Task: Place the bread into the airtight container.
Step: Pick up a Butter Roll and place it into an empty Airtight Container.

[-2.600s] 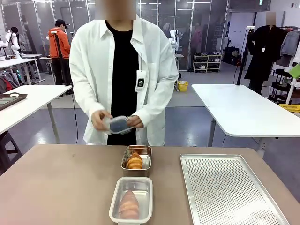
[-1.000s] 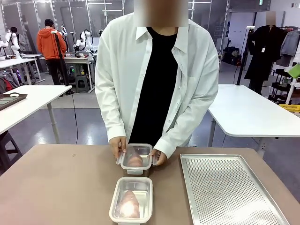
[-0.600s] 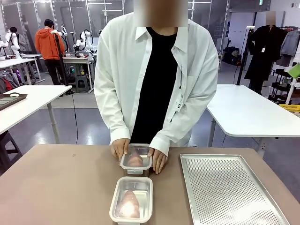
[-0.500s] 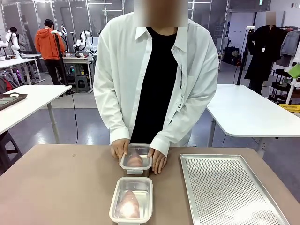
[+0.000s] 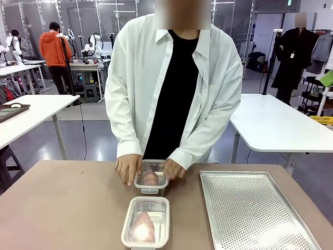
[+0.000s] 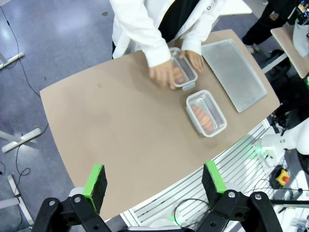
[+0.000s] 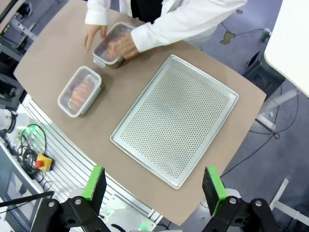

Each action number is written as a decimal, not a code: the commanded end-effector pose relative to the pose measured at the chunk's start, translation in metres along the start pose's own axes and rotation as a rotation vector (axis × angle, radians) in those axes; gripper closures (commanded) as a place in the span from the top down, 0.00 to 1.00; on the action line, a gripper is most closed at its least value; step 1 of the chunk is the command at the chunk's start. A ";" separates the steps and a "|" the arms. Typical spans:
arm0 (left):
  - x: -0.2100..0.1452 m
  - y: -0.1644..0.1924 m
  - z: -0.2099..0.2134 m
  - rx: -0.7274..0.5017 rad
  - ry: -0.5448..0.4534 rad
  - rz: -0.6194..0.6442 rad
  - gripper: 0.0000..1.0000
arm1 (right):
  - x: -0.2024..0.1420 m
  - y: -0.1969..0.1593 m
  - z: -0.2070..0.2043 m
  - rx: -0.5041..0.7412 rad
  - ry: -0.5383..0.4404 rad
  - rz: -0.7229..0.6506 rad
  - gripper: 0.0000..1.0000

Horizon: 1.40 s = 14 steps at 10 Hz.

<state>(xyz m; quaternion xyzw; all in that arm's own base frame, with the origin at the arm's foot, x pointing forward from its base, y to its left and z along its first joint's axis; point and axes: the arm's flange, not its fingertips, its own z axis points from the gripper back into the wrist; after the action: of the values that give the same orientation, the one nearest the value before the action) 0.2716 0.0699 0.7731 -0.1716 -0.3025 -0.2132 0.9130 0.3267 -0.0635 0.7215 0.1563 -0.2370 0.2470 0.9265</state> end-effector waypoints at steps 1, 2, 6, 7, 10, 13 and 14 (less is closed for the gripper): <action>0.000 0.000 0.001 -0.016 0.000 -0.020 1.00 | 0.001 0.000 0.001 -0.006 0.009 0.004 1.00; 0.000 0.000 0.001 -0.016 0.000 -0.020 1.00 | 0.001 0.000 0.001 -0.006 0.009 0.004 1.00; 0.000 0.000 0.001 -0.016 0.000 -0.020 1.00 | 0.001 0.000 0.001 -0.006 0.009 0.004 1.00; 0.000 0.000 0.001 -0.016 0.000 -0.020 1.00 | 0.001 0.000 0.001 -0.006 0.009 0.004 1.00; 0.000 0.000 0.001 -0.016 0.000 -0.020 1.00 | 0.001 0.000 0.001 -0.006 0.009 0.004 1.00; 0.000 0.000 0.001 -0.016 0.000 -0.020 1.00 | 0.001 0.000 0.001 -0.006 0.009 0.004 1.00; 0.000 0.000 0.001 -0.016 0.000 -0.020 1.00 | 0.001 0.000 0.001 -0.006 0.009 0.004 1.00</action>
<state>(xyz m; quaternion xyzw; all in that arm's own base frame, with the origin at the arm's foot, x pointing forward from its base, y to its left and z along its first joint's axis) 0.2716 0.0699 0.7731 -0.1716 -0.3025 -0.2132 0.9130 0.3267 -0.0635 0.7215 0.1562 -0.2370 0.2471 0.9265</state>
